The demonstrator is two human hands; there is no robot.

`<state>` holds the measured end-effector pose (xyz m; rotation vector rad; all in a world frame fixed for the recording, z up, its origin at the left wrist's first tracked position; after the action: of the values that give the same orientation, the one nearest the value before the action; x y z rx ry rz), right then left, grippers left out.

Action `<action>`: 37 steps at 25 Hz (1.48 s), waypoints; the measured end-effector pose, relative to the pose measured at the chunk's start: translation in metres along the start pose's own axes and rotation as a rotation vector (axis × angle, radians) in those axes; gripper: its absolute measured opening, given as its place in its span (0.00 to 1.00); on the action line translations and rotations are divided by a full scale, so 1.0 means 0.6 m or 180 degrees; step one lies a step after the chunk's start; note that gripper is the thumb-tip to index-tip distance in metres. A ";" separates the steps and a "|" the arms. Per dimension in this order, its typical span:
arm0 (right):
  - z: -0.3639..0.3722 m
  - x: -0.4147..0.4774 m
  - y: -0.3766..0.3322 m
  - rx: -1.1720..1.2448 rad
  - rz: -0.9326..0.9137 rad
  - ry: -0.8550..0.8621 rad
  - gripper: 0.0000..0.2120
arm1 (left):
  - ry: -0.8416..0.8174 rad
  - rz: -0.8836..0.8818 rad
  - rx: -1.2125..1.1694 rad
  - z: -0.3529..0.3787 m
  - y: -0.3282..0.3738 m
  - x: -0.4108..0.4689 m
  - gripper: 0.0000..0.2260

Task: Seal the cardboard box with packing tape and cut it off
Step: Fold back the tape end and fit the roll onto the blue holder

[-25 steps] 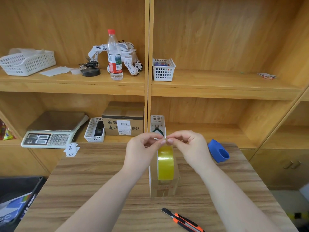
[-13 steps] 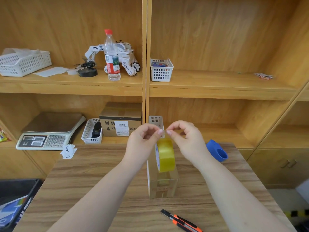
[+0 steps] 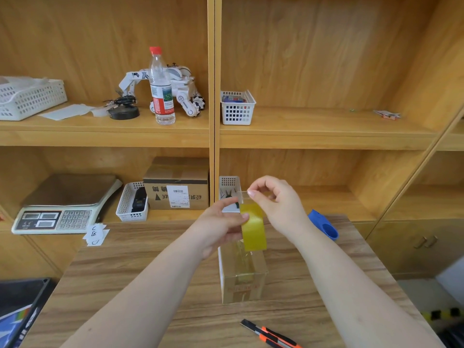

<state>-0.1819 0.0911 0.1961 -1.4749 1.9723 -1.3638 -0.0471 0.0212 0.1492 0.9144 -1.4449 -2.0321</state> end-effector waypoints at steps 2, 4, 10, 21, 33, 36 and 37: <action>-0.005 0.005 0.011 -0.0143 -0.0009 0.0103 0.09 | 0.0023 0.0095 0.0139 0.003 0.001 -0.001 0.28; -0.009 0.011 0.025 -0.0332 0.0031 0.0213 0.08 | -0.0020 0.0182 0.0268 0.004 0.001 -0.006 0.29; 0.000 0.019 0.029 -0.0511 0.0017 0.0228 0.09 | -0.0148 0.0511 0.0388 -0.003 0.007 -0.014 0.31; 0.034 0.040 0.048 -0.0803 0.0211 0.0176 0.08 | -0.0402 0.0831 0.0618 -0.034 0.008 -0.007 0.31; 0.054 0.043 0.122 0.1860 0.1024 -0.0471 0.27 | -0.0252 0.1581 0.1418 -0.065 0.022 0.039 0.28; 0.039 0.054 0.138 0.1896 0.0919 -0.0291 0.32 | 0.0059 0.1640 0.1184 -0.065 0.021 0.056 0.26; 0.032 0.057 0.142 0.1926 0.0892 -0.0248 0.36 | 0.0188 0.1667 0.1163 -0.063 0.020 0.060 0.26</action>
<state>-0.2301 0.0529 0.1251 -0.9189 1.4569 -1.5551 -0.0428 -0.0318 0.1435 0.6299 -1.8268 -1.3783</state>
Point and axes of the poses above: each hand's wrist, its own x-axis towards the middle knuckle, its own z-axis out of the palm, y = z × x, the point moved 3 cm from there along x, towards the middle knuckle, and after that the axes turned 6 degrees about z, right-handed, at the moved point
